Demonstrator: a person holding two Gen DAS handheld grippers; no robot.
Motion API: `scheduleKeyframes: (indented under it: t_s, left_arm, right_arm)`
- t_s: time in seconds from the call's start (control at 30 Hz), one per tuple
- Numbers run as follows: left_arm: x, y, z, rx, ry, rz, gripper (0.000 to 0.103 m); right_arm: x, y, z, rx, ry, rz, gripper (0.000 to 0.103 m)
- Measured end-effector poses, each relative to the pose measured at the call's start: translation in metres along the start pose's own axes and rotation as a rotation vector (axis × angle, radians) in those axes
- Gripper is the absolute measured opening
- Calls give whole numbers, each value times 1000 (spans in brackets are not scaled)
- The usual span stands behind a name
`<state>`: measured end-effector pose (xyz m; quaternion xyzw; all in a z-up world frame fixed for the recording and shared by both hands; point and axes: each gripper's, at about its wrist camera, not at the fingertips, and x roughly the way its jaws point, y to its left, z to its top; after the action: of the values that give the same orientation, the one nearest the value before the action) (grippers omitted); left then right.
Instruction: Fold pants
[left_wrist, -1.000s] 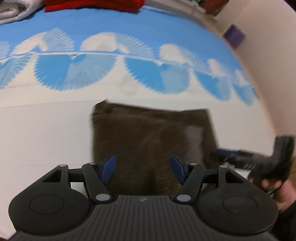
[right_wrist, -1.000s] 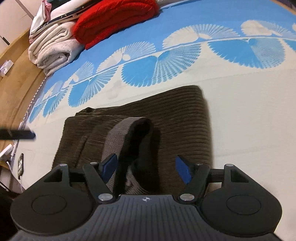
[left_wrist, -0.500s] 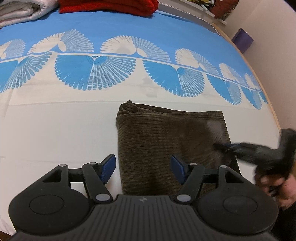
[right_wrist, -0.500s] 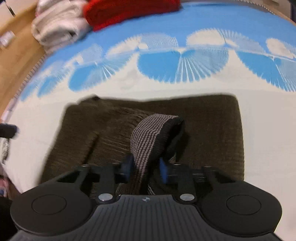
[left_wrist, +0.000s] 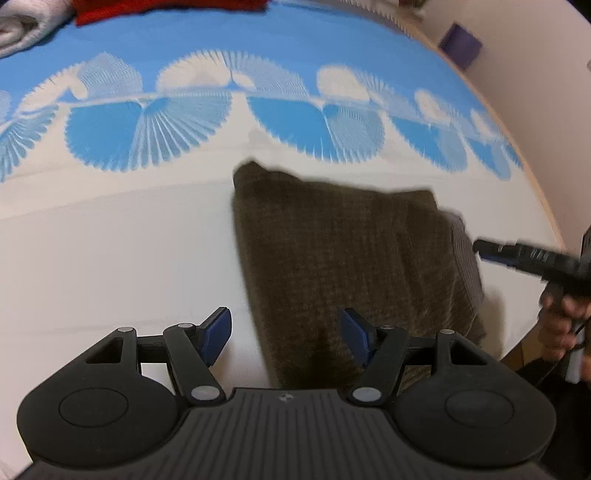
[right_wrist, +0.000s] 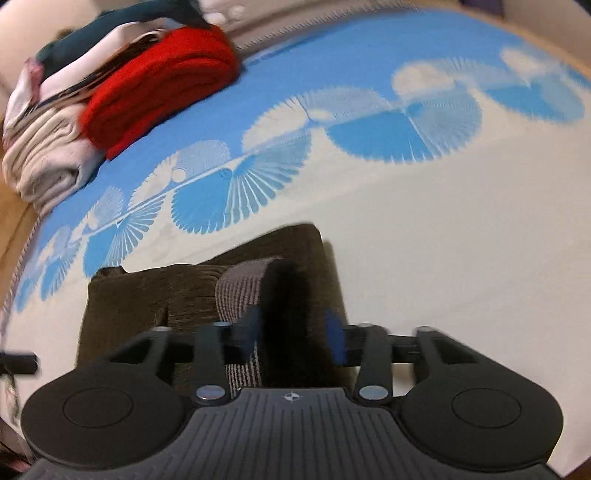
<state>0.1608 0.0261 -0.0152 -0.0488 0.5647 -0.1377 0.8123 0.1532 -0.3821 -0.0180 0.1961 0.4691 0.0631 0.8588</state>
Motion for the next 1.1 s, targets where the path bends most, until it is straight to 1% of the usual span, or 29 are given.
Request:
scheduleKeyframes:
  t_s: [0.07, 0.13, 0.2, 0.23, 0.3, 0.33, 0.37, 0.4, 0.47, 0.5, 0.57, 0.6, 0.67, 0.7, 0.73, 0.77, 0.8, 0.87, 0.9, 0.93, 0.97, 1.0, 1.03, 1.07, 1.1]
  left_arm:
    - [8, -8, -2, 51, 14, 7, 70]
    - [14, -13, -5, 89, 33, -24, 70]
    - [20, -17, -9, 126, 51, -23, 70]
    - [22, -18, -10, 144, 56, -10, 70]
    - [26, -18, -11, 151, 64, 2, 70]
    - [27, -16, -11, 150, 66, 8, 70]
    - [27, -15, -10, 150, 63, 15, 70]
    - [26, -14, -10, 147, 56, 19, 70]
    - [24, -15, -7, 131, 31, 19, 70]
    - [22, -16, -5, 125, 17, 20, 70]
    - [14, -18, -3, 116, -27, 9, 70]
    - [10, -19, -1, 111, -54, 2, 69]
    - [1, -22, 1, 106, -107, -28, 64]
    - [-2, -24, 2, 111, -124, -51, 61]
    - [-4, -27, 2, 124, -136, -80, 58]
    - [-5, -32, 2, 144, -138, -105, 56]
    - [-4, -37, 1, 173, -131, -126, 55]
    - [4, -52, -5, 268, -83, -157, 55]
    - [10, -59, -10, 319, -49, -158, 55]
    - [21, -67, -17, 385, 7, -130, 54]
    - [37, -75, -27, 472, 68, -51, 54]
    - [54, -81, -38, 565, 122, 51, 56]
    - [65, -83, -44, 602, 160, 109, 56]
    - [70, -84, -46, 606, 177, 137, 56]
    - [70, -85, -43, 588, 178, 132, 56]
  right_arm:
    - [5, 0, -2, 33, 31, 48, 47]
    - [12, 10, -6, -12, 63, 58, 52]
    - [22, 22, -13, -97, 114, 29, 72]
    - [27, 26, -16, -133, 139, 4, 74]
    - [37, 30, -22, -181, 179, -51, 74]
    - [39, 32, -23, -188, 181, -54, 73]
    - [37, 34, -23, -196, 179, -44, 61]
    - [35, 39, -23, -215, 173, -39, 47]
    - [24, 52, -22, -280, 138, -23, 28]
    - [18, 56, -23, -297, 119, -12, 22]
    - [0, 61, -20, -297, 60, 20, 18]
    - [-15, 64, -19, -302, 9, 31, 18]
    - [-47, 69, -17, -326, -108, 45, 17]
    - [-59, 70, -16, -340, -150, 53, 17]
    - [-69, 69, -18, -361, -171, 50, 17]
    - [-71, 67, -20, -375, -159, 37, 17]
    - [-67, 63, -22, -377, -115, 13, 17]
    - [-45, 50, -25, -349, 17, -50, 17]
    - [-32, 44, -28, -334, 84, -98, 19]
    - [-24, 41, -31, -331, 124, -145, 21]
    - [-18, 40, -34, -346, 144, -189, 24]
    - [-17, 41, -34, -370, 136, -207, 37]
    - [-20, 44, -34, -386, 109, -204, 42]
    - [-27, 49, -32, -405, 55, -200, 44]
    - [-36, 55, -31, -435, -15, -201, 44]
